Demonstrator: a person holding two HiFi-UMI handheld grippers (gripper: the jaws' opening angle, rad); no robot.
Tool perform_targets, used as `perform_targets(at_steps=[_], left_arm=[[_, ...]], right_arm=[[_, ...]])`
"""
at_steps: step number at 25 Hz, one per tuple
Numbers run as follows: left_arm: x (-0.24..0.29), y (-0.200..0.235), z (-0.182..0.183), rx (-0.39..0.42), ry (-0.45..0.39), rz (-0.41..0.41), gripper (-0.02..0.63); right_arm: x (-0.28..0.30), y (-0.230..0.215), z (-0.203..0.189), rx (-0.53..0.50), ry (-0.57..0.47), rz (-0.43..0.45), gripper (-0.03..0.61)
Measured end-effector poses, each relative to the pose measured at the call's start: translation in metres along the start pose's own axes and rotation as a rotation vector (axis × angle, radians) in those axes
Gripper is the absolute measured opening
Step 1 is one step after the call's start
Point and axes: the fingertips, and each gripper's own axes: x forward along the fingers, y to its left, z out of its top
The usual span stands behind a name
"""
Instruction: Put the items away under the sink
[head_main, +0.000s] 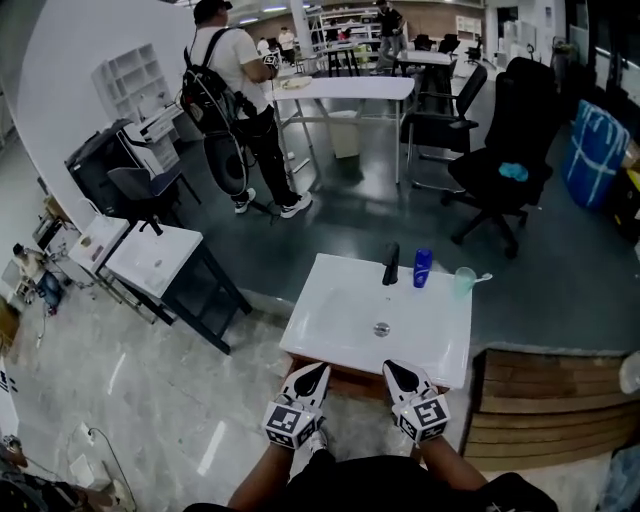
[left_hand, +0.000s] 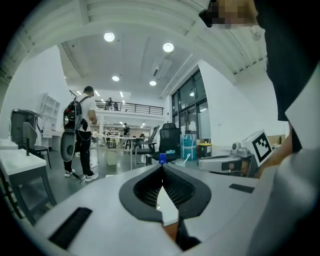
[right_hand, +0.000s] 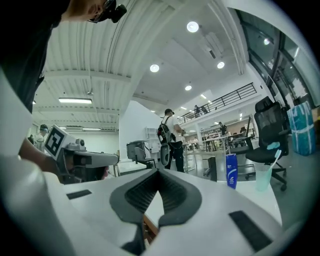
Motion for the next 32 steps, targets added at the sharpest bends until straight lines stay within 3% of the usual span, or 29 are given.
perform_targets(at_steps=[10, 19, 26, 32], left_arm=[[0.015, 0.071, 0.0, -0.022, 0.002, -0.155, 0.015], [0.034, 0.088, -0.004, -0.007, -0.001, -0.29, 0.015], [0.065, 0.082, -0.012, -0.02, -0.001, -0.255, 0.015], [0.097, 0.07, -0.018, -0.029, 0.012, -0.231, 0.015]], right_arm=[[0.06, 0.023, 0.01, 0.026, 0.015, -0.143, 0.018], [0.059, 0.007, -0.001, 0.011, 0.045, -0.344, 0.018], [0.041, -0.035, -0.004, -0.023, 0.072, -0.446, 0.018], [0.02, -0.085, -0.016, 0.017, 0.114, -0.55, 0.018]])
